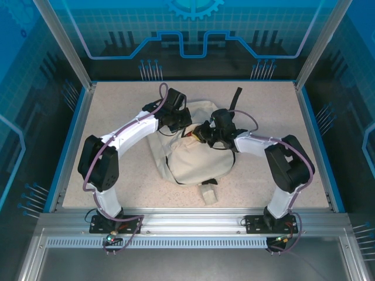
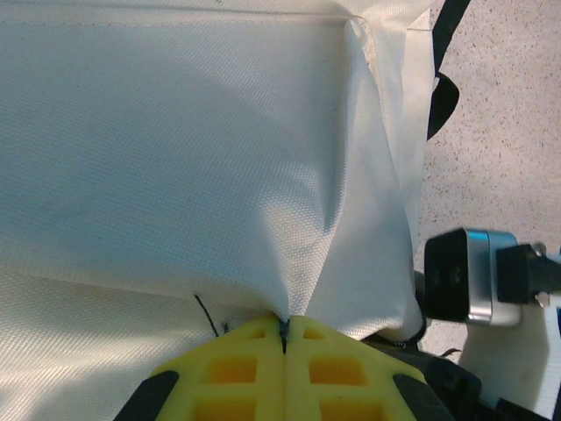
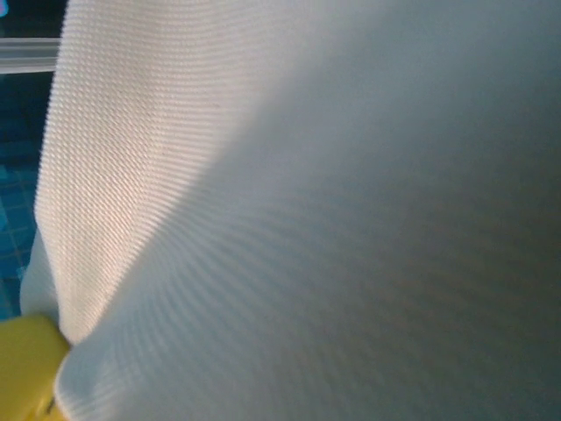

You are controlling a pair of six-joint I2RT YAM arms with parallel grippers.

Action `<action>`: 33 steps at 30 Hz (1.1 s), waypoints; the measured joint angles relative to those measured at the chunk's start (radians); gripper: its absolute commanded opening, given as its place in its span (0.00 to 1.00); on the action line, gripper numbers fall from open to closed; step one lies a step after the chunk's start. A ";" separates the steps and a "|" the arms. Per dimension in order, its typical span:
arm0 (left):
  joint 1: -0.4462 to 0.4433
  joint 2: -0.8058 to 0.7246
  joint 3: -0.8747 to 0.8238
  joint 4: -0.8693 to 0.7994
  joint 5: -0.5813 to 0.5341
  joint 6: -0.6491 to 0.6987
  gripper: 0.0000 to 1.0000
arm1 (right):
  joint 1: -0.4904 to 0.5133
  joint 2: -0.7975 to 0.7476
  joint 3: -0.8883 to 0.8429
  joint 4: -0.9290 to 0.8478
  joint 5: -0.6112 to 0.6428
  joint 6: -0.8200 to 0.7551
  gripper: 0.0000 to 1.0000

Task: Pack the student bag

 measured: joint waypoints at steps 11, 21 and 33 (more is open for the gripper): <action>0.056 -0.058 -0.010 0.008 0.101 -0.001 0.59 | 0.018 -0.106 -0.072 -0.053 -0.001 -0.176 0.23; 0.238 -0.302 -0.245 0.037 0.138 -0.003 0.74 | 0.189 -0.172 0.288 -0.707 0.321 -0.566 0.49; 0.285 -0.433 -0.523 0.030 0.127 -0.021 0.95 | 0.277 0.173 0.681 -0.976 0.528 -0.644 0.47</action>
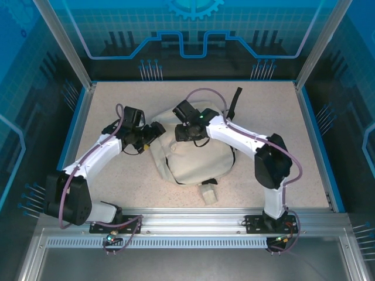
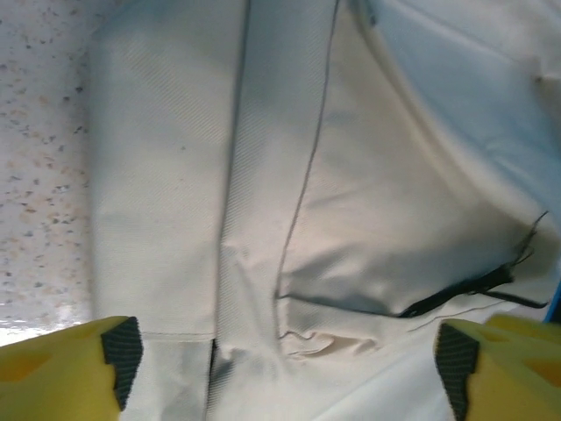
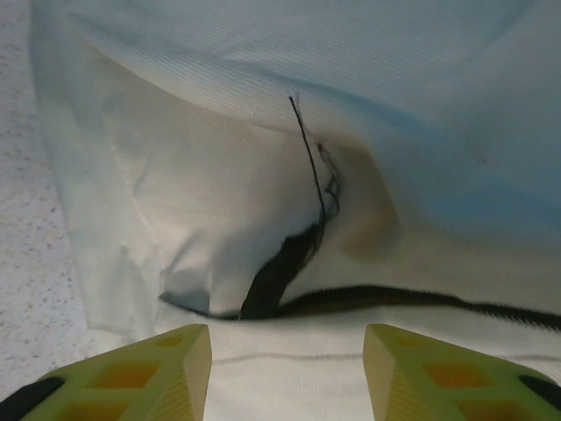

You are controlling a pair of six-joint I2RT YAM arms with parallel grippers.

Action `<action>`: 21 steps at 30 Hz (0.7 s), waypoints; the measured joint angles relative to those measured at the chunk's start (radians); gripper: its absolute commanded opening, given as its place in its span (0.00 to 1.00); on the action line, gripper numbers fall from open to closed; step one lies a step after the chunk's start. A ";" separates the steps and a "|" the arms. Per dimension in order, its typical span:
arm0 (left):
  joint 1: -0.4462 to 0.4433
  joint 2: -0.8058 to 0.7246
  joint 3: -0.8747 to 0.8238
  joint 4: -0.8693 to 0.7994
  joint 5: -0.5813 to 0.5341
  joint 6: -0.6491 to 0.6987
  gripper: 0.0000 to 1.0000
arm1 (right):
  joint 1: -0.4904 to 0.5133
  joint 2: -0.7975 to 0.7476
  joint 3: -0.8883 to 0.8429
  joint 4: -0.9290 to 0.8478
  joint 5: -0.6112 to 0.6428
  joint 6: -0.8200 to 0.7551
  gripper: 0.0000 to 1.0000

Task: Pack the student bag

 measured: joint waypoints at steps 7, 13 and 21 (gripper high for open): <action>0.001 -0.009 -0.017 0.009 0.000 0.000 0.99 | 0.000 0.103 0.111 -0.032 0.010 -0.004 0.37; 0.003 -0.009 -0.022 0.023 0.002 0.003 0.99 | 0.000 0.122 0.134 -0.049 0.013 -0.003 0.20; 0.003 0.005 -0.029 0.058 0.039 0.004 0.96 | 0.000 0.104 0.103 -0.034 -0.011 -0.008 0.19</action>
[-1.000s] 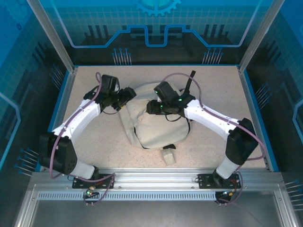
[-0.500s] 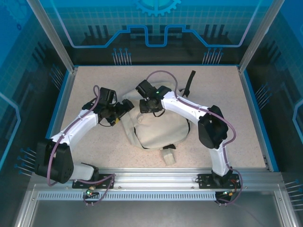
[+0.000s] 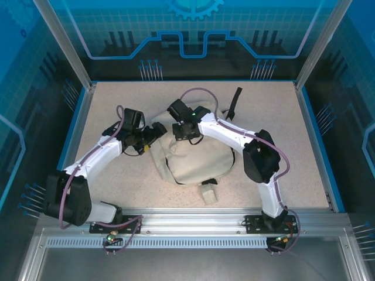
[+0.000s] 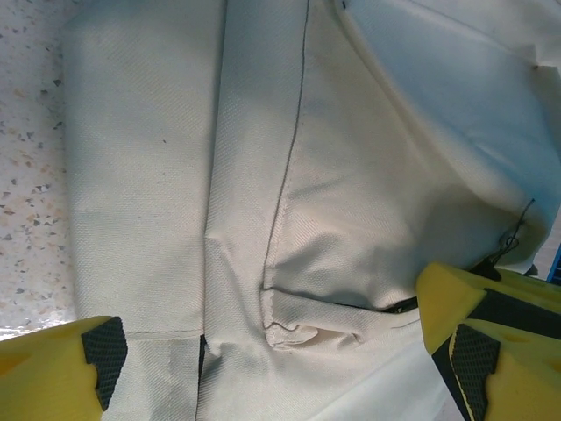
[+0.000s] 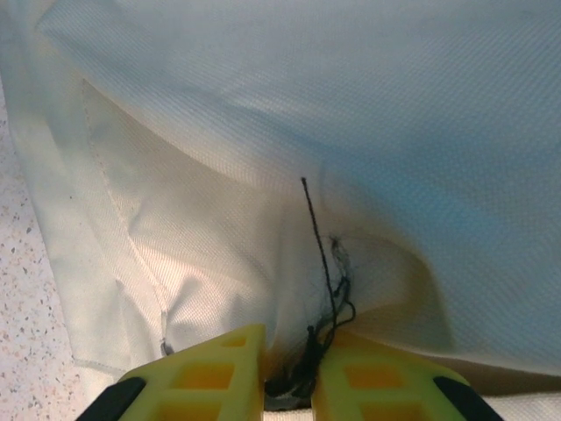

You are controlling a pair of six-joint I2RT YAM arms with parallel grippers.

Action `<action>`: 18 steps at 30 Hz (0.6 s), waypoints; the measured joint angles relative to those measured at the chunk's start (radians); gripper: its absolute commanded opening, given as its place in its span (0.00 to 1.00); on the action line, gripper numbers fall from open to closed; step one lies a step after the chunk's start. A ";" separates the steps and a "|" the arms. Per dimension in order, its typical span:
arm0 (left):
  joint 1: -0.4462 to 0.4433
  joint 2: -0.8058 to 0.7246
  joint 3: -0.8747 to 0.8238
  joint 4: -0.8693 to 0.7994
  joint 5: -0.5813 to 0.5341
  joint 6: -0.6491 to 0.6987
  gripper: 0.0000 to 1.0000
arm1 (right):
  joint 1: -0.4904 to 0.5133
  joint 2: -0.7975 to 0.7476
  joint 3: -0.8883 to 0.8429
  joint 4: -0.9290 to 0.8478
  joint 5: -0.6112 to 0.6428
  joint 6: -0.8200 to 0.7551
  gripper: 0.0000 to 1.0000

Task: Pack the student bag

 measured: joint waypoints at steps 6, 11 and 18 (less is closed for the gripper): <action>0.000 0.010 -0.013 0.030 0.039 0.000 0.93 | 0.003 -0.059 -0.044 0.011 -0.028 -0.004 0.19; 0.000 0.017 -0.027 0.059 0.065 -0.001 0.92 | 0.004 -0.086 -0.062 0.033 -0.048 -0.016 0.08; 0.000 0.019 -0.032 0.077 0.092 -0.003 0.90 | 0.005 -0.087 -0.065 0.036 -0.030 -0.021 0.27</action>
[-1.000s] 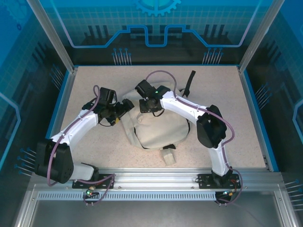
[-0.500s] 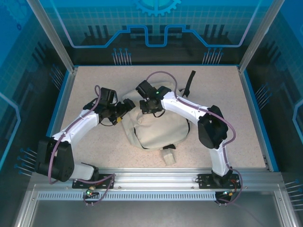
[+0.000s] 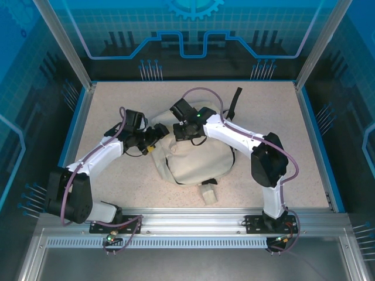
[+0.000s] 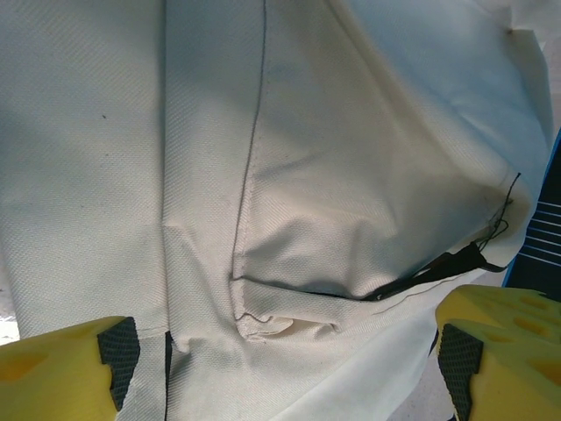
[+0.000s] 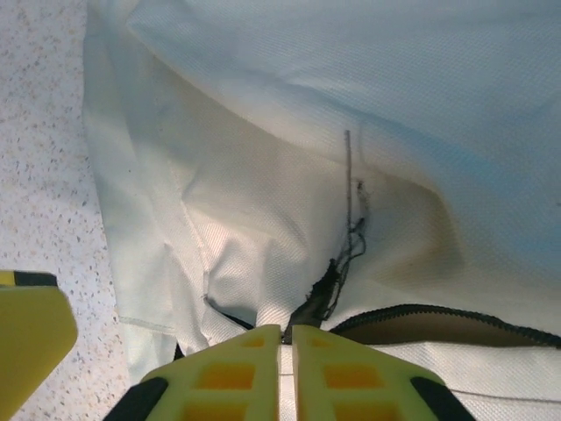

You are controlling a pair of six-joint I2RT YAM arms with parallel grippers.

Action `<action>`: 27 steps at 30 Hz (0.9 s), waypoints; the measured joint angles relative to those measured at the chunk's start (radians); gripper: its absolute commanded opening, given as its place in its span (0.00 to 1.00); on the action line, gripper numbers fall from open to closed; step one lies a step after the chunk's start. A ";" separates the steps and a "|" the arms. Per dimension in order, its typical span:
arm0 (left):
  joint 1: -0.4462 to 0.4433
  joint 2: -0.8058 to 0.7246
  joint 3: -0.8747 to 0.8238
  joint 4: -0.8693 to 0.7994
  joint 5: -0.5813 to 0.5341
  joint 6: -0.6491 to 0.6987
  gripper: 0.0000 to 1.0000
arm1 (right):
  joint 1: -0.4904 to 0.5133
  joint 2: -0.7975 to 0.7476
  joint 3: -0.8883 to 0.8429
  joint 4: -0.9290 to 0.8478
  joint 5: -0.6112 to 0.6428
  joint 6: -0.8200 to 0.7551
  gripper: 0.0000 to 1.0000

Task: Pack the student bag

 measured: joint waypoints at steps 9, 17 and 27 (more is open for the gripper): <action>0.000 0.019 0.000 0.012 0.017 0.000 0.89 | 0.000 0.061 0.046 -0.042 0.043 0.000 0.32; 0.000 0.030 0.000 0.022 0.021 0.000 0.89 | 0.005 0.083 0.057 -0.048 0.045 -0.002 0.16; 0.000 0.044 -0.010 0.045 0.039 -0.001 0.88 | 0.022 0.029 0.027 -0.044 0.046 -0.005 0.13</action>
